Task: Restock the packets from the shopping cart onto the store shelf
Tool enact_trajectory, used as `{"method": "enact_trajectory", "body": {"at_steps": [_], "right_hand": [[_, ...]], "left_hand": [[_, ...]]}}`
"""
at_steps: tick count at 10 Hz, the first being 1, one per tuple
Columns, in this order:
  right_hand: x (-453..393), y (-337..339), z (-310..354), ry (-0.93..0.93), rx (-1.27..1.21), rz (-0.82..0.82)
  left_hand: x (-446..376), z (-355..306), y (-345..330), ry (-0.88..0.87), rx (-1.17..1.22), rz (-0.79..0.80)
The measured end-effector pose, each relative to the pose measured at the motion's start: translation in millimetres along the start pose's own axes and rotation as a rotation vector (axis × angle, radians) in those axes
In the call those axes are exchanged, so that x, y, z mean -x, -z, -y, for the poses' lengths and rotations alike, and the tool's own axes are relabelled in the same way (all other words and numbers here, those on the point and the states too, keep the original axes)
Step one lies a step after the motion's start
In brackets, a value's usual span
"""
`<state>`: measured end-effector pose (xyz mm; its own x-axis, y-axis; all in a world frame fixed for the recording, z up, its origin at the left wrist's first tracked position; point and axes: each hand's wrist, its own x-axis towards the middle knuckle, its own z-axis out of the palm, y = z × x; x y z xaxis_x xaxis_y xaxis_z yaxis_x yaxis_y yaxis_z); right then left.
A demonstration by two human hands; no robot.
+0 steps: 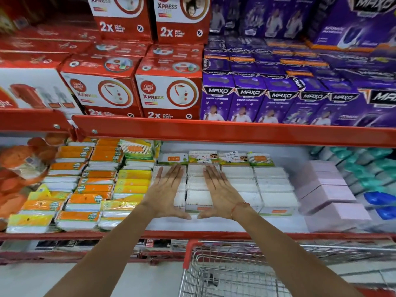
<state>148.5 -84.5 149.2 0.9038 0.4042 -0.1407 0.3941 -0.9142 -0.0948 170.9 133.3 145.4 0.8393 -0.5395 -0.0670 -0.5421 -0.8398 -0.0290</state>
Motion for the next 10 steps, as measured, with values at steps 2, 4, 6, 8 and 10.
{"method": "enact_trajectory", "body": {"at_steps": [2,4,6,8,10], "right_hand": [[52.9,22.9,-68.0,-0.055,-0.006,-0.020],[91.9,31.4,-145.3,-0.160,0.026,0.084],[92.0,8.0,-164.2,-0.230,0.012,0.073],[90.1,0.4,-164.0,-0.207,0.025,-0.014],[97.0,14.0,-150.0,-0.233,0.053,0.046]], "left_hand": [[-29.4,-55.1,28.3,-0.040,0.072,-0.083],[-72.1,-126.5,26.0,-0.141,0.085,-0.009],[-81.5,-148.6,-0.1,-0.082,0.029,-0.016],[-81.1,-149.6,-2.1,-0.066,-0.009,0.003],[-76.0,-153.6,7.3,-0.024,0.000,0.055]]}}
